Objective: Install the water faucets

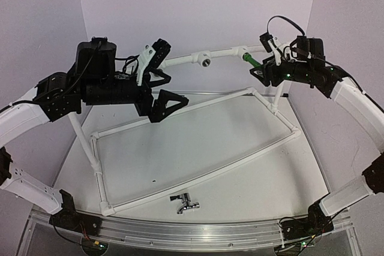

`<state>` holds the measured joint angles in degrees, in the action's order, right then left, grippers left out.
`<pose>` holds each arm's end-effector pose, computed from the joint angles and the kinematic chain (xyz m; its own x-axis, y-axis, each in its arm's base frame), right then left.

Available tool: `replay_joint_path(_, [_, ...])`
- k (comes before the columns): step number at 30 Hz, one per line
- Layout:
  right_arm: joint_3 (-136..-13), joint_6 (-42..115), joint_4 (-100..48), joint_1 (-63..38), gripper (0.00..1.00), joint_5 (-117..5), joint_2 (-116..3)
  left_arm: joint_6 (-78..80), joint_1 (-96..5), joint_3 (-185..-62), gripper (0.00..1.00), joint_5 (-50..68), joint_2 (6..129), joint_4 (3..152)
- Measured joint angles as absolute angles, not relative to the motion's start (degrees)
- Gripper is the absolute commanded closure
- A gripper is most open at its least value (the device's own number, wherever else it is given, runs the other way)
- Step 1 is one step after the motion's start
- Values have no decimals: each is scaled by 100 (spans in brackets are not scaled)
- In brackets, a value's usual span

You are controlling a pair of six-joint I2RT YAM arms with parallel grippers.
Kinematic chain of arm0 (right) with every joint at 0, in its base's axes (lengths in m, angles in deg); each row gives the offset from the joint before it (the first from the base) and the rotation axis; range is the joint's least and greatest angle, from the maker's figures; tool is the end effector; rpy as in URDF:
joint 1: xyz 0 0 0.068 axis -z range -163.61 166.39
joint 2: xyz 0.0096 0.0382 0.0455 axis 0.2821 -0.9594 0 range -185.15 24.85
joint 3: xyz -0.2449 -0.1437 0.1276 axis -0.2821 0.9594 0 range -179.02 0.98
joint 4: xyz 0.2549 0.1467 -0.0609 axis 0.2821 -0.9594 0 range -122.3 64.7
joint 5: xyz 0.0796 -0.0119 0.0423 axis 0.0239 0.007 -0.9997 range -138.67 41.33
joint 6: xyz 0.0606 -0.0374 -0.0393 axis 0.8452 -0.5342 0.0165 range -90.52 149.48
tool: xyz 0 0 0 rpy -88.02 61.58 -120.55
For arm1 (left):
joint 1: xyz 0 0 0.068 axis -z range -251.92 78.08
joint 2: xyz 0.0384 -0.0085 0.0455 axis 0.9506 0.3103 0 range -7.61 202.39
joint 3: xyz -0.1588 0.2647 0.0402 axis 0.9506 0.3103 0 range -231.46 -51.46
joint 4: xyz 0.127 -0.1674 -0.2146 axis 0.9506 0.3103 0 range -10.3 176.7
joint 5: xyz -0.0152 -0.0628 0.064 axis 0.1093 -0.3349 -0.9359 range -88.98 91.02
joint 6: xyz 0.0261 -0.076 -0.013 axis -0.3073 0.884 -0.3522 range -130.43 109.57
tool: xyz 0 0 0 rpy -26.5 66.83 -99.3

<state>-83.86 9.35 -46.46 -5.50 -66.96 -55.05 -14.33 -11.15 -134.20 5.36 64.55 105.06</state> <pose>0.3462 0.1631 0.4574 -0.0254 -0.3623 -0.9317 -0.6841 0.6859 -0.2481 0.1597 -0.2967 0.4772 -0.0627 0.2510 -0.9659 0.9123 0.4070 0.0466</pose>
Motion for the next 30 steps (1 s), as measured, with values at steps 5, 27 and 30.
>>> replay_joint_path(5, [-8388,1572,-4602,-549,52,-6992,-5584,-1389,-1115,-13420,1,536,6455,10506])
replay_joint_path(27, [-7222,6045,-2627,94,86,-9205,-5485,-1337,-1115,-13420,1,536,6455,10506])
replay_joint_path(30, [-6976,6902,-2036,147,88,-9458,-5485,-1337,-1115,-13420,1,537,6455,10506])
